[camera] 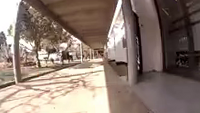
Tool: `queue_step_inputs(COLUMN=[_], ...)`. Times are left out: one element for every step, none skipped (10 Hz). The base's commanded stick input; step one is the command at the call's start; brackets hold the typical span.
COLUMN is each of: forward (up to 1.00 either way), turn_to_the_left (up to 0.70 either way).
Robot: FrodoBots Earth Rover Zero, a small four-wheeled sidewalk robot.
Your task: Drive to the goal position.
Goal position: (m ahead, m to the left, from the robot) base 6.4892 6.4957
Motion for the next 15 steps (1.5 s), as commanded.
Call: queue_step_inputs(forward=[0.70, 0.70, 0.70, 0.70, 0.70, 0.70, 0.70, 0.70, 0.70, 0.70, 0.70, 0.70, 0.70, 0.70, 0.70], turn_to_the_left=[0.34, 0.35, 0.00, 0.00, 0.00, 0.00, 0.00, 0.00, 0.00, 0.00, 0.00, 0.00, 0.00, 0.00, 0.00])
